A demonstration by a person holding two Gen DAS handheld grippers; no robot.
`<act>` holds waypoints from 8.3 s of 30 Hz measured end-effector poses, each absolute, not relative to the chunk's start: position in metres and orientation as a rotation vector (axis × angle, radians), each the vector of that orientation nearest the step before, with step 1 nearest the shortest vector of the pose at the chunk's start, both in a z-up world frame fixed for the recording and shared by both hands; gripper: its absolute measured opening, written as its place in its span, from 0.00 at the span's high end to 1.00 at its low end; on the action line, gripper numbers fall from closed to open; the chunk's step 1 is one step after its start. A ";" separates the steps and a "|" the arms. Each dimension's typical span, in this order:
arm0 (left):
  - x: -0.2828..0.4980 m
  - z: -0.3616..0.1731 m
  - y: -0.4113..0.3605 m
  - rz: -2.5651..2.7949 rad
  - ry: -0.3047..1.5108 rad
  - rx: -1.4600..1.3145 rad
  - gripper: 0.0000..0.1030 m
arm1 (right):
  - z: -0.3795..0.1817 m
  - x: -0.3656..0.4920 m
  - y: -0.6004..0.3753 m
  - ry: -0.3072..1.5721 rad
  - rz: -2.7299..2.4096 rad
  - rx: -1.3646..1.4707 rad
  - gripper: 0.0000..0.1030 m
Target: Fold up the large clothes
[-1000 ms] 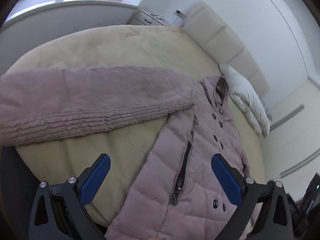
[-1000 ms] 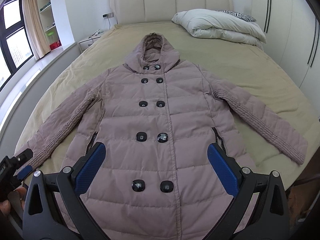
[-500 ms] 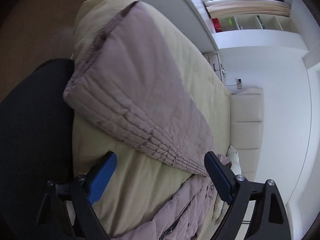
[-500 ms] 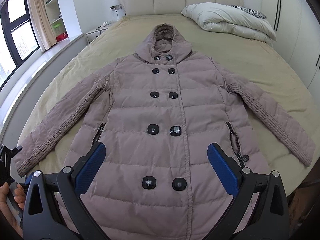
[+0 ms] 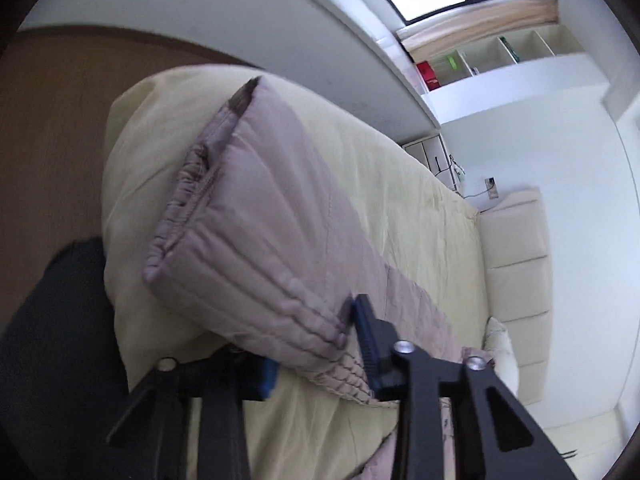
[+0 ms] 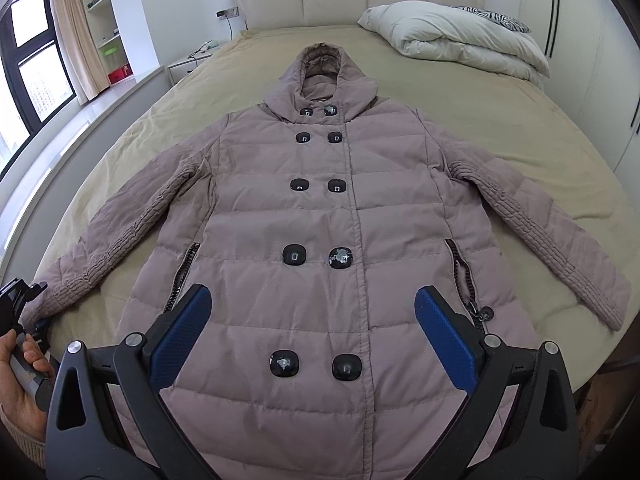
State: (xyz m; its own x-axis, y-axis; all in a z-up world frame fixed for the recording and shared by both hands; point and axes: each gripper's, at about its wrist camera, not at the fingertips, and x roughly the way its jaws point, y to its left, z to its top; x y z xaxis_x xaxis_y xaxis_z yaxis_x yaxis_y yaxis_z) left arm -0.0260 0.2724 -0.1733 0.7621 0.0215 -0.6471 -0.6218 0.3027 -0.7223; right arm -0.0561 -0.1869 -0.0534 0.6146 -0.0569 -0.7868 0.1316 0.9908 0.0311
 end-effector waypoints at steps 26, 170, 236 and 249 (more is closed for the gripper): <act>0.015 -0.107 -0.033 -0.189 0.386 0.515 0.86 | -0.104 0.067 -0.245 1.008 0.550 0.959 0.22; 0.120 -0.109 -0.106 -0.516 0.906 -0.035 0.28 | -0.245 -0.184 -0.648 0.031 -0.707 1.586 0.67; 0.261 0.057 0.030 -0.733 0.795 -0.869 0.81 | -0.252 0.176 -0.353 0.557 0.413 1.521 0.21; 0.333 -0.086 0.081 -0.469 0.962 -0.914 0.81 | -0.272 0.172 -0.456 0.361 0.089 1.573 0.22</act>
